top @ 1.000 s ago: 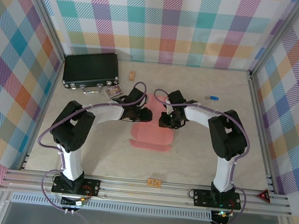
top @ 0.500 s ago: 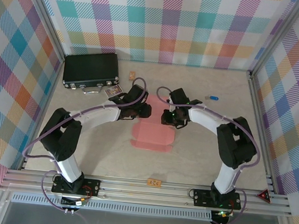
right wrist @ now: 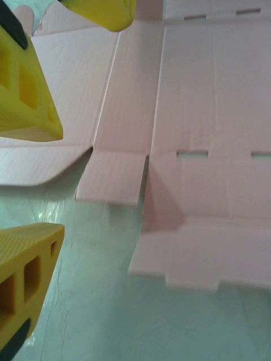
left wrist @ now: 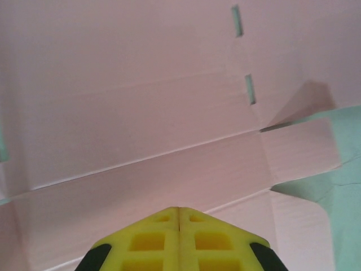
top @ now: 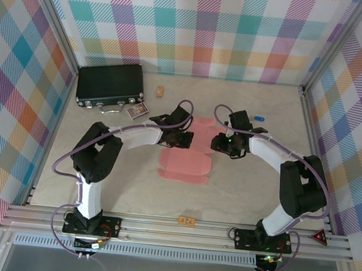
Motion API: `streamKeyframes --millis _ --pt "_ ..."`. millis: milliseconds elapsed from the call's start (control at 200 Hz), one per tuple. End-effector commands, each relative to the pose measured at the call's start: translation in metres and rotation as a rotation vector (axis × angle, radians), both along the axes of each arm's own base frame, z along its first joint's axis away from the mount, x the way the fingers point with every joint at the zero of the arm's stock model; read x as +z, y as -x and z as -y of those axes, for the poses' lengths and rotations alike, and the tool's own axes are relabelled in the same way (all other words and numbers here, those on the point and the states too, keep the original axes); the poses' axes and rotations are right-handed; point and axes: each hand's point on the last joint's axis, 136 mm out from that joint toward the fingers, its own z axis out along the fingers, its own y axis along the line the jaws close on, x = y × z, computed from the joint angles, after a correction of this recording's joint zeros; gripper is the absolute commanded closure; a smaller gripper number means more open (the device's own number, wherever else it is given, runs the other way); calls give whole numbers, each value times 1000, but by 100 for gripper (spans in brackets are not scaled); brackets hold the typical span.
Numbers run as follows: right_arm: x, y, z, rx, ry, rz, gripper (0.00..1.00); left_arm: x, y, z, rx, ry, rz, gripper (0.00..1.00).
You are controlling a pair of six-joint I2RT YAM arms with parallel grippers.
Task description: Fold the paper box
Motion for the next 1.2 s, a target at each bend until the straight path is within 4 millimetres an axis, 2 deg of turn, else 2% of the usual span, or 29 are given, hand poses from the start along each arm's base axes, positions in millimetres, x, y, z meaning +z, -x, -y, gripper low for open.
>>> streamKeyframes --millis 0,130,375,670,915,1195 --pt "7 0 -12 22 -81 5 53 -5 2 12 -11 18 -32 100" --pt "-4 -1 -9 -1 -66 -16 50 -23 1 9 -1 -18 -52 100" --pt "-22 -5 -3 -28 -17 -48 49 -48 11 -5 18 -76 -89 100" --pt "-33 -7 -12 -6 -47 -73 57 -54 18 -10 24 -81 -103 100" --pt "-23 -10 -25 40 -116 -48 67 -54 18 -10 16 -83 -104 100" --pt "-4 -12 -41 117 -175 -3 69 -55 19 -10 12 -85 -107 100"
